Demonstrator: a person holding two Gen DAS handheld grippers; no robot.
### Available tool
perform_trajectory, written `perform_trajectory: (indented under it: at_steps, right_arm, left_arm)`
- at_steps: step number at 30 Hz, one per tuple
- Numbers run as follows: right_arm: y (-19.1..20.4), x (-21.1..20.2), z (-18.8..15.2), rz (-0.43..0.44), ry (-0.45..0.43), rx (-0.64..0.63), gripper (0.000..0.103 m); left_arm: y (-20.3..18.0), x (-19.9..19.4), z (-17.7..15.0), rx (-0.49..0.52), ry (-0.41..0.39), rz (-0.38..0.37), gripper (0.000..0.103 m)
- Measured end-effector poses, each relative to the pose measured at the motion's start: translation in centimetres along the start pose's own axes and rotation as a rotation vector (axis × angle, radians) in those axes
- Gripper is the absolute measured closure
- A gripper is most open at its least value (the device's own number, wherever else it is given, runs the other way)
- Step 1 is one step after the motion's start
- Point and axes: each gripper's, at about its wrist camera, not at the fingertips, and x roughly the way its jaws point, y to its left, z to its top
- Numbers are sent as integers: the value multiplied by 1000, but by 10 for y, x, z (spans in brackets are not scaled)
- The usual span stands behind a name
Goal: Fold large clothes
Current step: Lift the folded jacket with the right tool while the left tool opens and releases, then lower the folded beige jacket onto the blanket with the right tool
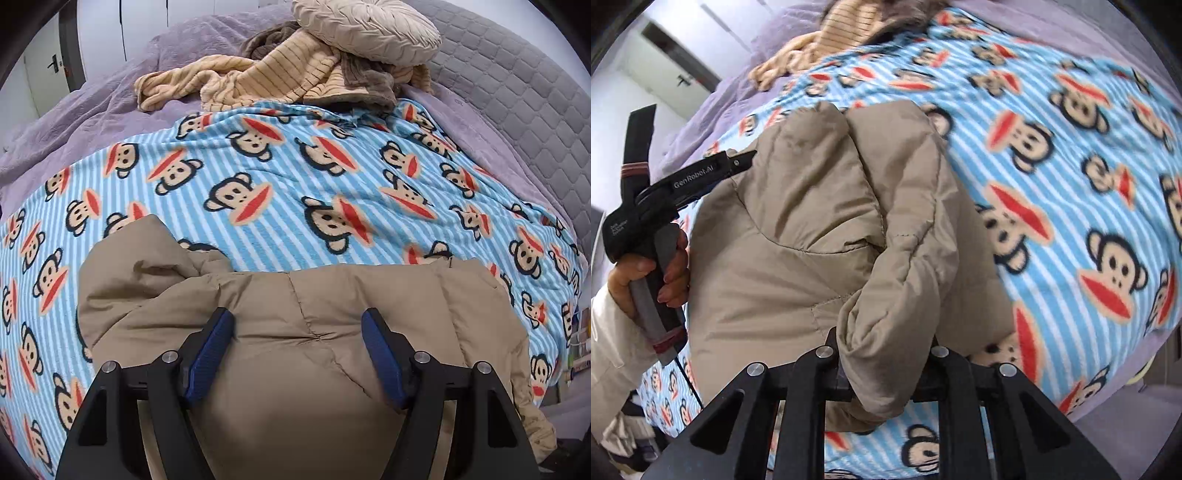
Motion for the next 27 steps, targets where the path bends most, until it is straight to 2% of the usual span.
perform_trajectory:
  at_steps: [6, 10, 14, 16, 20, 22, 27]
  right_arm:
    - [-43, 34, 0, 78, 38, 140, 79]
    - [-48, 41, 5, 108, 77, 146, 77]
    - [-54, 26, 16, 114, 123, 131, 70]
    - [-58, 8, 21, 94, 107, 112, 67]
    - [-69, -34, 36, 40, -9, 88, 67]
    - [-69, -46, 46, 54, -45, 74, 67]
    - [-38, -30, 67, 136, 6, -73, 67]
  left_arm:
    - [-6, 14, -4, 8, 16, 24, 25]
    - [-5, 17, -5, 18, 25, 34, 25]
    - [-5, 18, -6, 22, 28, 43, 25]
    - [-5, 18, -6, 22, 27, 43, 25]
    - [-6, 18, -5, 24, 29, 48, 25]
    - [-5, 16, -5, 26, 32, 58, 25]
    - [3, -9, -4, -26, 44, 97, 25]
